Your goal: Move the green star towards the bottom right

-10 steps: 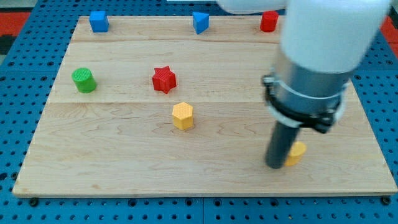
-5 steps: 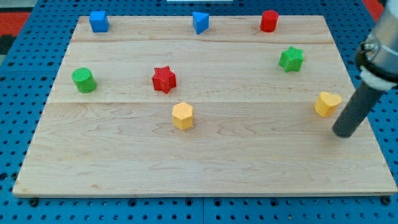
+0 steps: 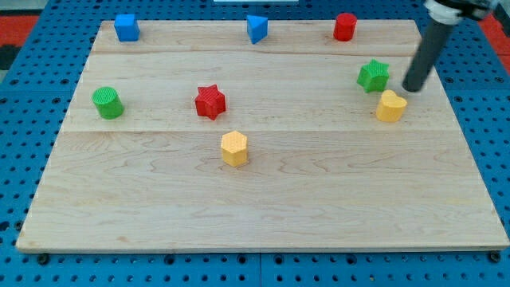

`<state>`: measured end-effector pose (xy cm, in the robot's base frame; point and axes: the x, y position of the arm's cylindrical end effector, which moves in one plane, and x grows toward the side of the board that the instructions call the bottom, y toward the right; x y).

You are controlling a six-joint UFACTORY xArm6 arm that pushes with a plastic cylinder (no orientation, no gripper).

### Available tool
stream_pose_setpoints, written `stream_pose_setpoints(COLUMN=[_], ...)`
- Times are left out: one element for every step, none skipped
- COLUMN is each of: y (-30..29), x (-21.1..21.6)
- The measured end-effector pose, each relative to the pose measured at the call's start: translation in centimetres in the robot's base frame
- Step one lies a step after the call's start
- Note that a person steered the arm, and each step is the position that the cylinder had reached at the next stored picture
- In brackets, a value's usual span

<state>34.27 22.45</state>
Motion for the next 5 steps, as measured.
stream_pose_setpoints(y=[-2.0,-9.2,-16.0,-17.3,-17.3], x=[-3.4,0.5,3.4,3.6,3.6])
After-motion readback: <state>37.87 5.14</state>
